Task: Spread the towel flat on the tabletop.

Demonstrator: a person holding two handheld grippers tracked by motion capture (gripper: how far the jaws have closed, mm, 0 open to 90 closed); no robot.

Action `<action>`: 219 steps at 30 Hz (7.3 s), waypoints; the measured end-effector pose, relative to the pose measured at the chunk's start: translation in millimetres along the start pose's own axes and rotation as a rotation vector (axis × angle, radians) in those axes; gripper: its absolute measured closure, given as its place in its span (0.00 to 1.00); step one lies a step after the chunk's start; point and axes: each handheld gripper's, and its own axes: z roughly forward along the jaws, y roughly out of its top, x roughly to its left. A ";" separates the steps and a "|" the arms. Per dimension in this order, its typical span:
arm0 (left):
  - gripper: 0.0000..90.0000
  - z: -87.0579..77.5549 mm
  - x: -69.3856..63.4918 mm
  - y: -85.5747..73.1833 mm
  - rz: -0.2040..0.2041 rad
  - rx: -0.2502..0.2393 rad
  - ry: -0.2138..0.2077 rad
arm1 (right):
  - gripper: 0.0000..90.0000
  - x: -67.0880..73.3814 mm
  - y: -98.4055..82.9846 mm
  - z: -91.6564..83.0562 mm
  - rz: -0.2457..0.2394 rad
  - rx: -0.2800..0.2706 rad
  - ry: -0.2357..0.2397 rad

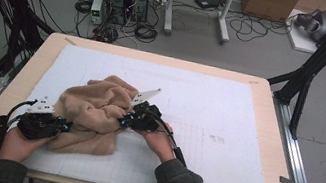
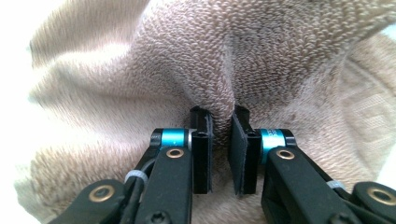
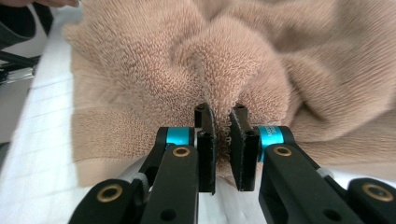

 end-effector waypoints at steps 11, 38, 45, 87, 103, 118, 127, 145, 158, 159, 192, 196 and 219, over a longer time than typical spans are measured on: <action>0.89 -6.7 -49.0 25.6 0.098 -0.079 -0.091 | 0.92 10.8 -6.5 -90.6 -0.049 -0.035 -0.091; 0.62 4.8 -120.3 55.1 0.202 -0.105 -0.287 | 0.78 40.1 -102.5 -189.7 0.053 -0.025 -0.152; 0.47 2.5 -97.5 79.1 0.190 -0.106 -0.228 | 0.56 25.9 -84.1 -202.0 0.063 -0.141 -0.242; 0.61 13.0 -56.1 57.2 0.123 -0.032 -0.135 | 0.40 -12.9 -86.2 -130.0 0.097 -0.040 -0.250; 0.91 81.2 -57.4 80.6 0.152 0.145 -0.182 | 0.92 -21.5 -87.2 -111.9 0.104 0.116 -0.004; 0.93 32.6 -114.3 77.4 0.246 0.007 -0.223 | 0.92 53.7 -103.6 -212.5 0.036 0.058 -0.137; 0.90 14.9 -105.1 41.1 0.184 0.010 -0.242 | 0.71 77.6 -125.8 -171.2 0.059 0.064 -0.049; 0.68 88.9 -59.1 83.8 0.149 0.127 -0.071 | 0.61 -17.8 -97.8 -107.6 0.128 0.098 -0.156; 0.96 110.2 -63.7 89.1 0.154 0.170 -0.101 | 0.94 -27.4 -100.6 -110.3 0.164 0.074 -0.075; 0.96 108.8 -63.5 93.2 0.141 0.153 -0.105 | 0.94 -26.2 -97.5 -118.0 0.152 0.058 -0.093; 0.91 43.0 -93.7 57.7 0.179 0.009 -0.155 | 0.75 66.5 -104.4 -135.1 0.034 0.173 -0.031; 0.71 36.6 -84.7 78.3 0.171 -0.040 -0.145 | 0.63 59.6 -98.1 -164.7 0.051 0.077 -0.089; 0.89 117.8 -65.7 90.5 0.158 0.168 -0.130 | 0.81 10.3 -140.6 -155.0 0.216 0.125 -0.146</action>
